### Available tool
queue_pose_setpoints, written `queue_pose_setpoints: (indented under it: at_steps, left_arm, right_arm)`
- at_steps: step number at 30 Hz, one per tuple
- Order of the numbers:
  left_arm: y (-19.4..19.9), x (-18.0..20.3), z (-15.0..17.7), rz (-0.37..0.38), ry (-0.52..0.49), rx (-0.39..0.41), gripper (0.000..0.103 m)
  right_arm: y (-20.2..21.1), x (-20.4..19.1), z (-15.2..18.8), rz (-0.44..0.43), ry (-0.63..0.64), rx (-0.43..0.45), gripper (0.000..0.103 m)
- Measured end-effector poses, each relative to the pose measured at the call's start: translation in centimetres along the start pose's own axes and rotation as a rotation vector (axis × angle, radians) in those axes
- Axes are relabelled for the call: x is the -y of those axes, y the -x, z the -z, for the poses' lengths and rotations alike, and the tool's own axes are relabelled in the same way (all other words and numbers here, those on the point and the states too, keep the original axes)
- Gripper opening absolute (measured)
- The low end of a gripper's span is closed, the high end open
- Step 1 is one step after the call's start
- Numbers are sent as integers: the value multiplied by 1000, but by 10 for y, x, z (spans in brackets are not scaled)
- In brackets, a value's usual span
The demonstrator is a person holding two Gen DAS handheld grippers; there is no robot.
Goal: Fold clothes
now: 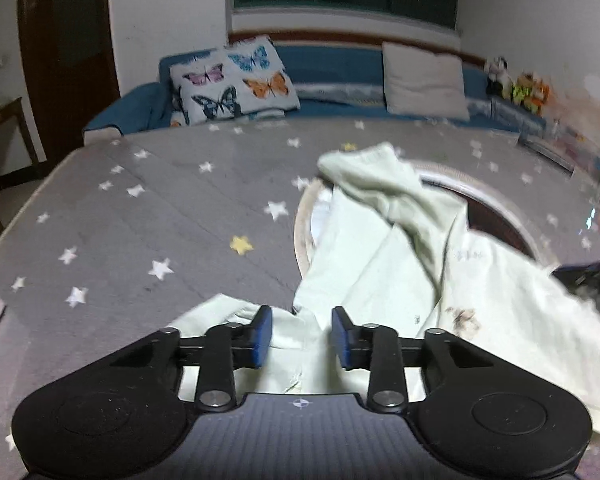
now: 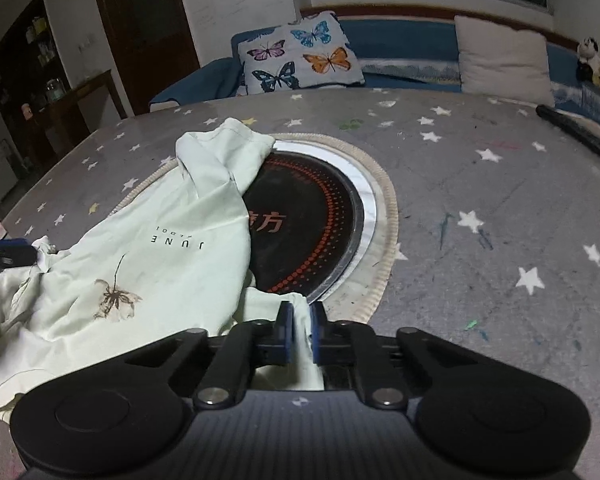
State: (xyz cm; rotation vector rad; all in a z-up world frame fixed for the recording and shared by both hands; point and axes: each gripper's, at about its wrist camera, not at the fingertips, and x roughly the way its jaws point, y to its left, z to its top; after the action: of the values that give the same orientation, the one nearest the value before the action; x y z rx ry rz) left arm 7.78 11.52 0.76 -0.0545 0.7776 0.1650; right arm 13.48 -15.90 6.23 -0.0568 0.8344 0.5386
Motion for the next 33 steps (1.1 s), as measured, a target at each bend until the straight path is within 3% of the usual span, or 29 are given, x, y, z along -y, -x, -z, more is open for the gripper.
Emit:
queue_pose_setpoints:
  at_steps: [10, 16, 19, 22, 27, 33]
  left_arm:
    - [-10, -2, 12, -6, -17, -16, 27]
    - [-11, 0, 11, -11, -32, -12, 27]
    - [-10, -1, 10, -9, -32, -17, 29]
    - [-9, 0, 6, -8, -36, -34, 29]
    - [-4, 6, -8, 3, -58, -20, 29]
    - [-18, 17, -46, 5, -75, 3, 37]
  right_arm:
    - [71, 27, 11, 158, 0, 117, 5]
    - [101, 42, 44, 305, -40, 69, 5]
    - [102, 45, 60, 277, -58, -15, 6]
    - [108, 47, 61, 248, -65, -34, 9]
    - [111, 56, 29, 205, -66, 12, 12]
    - [70, 55, -22, 127, 0, 16, 14]
